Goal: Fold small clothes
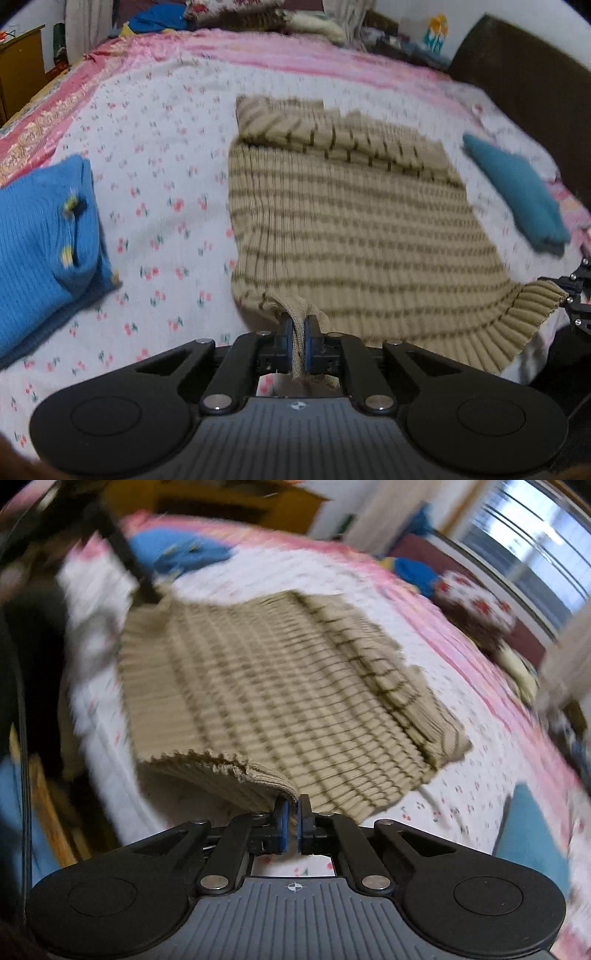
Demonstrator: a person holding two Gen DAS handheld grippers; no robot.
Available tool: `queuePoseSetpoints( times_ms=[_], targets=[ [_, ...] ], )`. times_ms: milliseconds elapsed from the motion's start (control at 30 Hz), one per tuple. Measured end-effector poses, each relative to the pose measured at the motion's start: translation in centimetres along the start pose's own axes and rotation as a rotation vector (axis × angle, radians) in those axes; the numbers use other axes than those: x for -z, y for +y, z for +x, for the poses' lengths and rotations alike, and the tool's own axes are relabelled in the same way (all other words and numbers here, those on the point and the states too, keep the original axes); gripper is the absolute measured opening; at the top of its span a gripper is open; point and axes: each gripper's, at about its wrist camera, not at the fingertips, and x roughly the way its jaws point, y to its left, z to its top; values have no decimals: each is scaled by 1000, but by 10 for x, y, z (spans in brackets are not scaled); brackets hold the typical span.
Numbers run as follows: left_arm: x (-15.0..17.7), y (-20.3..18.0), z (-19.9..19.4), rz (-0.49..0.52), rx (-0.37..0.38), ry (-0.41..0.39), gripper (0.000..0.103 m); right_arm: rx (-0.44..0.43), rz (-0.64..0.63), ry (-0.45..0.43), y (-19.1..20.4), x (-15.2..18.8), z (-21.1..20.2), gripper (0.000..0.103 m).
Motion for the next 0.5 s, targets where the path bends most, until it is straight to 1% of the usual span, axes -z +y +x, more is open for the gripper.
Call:
queuePoseSetpoints(
  times_ms=[133,267,367,500],
  targets=[
    [-28,4,-1,-13,8,-61,14,23,149,-27,-31,-10,-3,2],
    [-66,9,3,-32,28,-143,14,52,294,-67,-68,-22,0,2],
    [-96,10,10,-31,21,-197,13,79,396,-96,-102,-32,10,2],
    [-135,9,25,-6,-1,-233,13,131,487,-110,-144,-39,30,2]
  ],
)
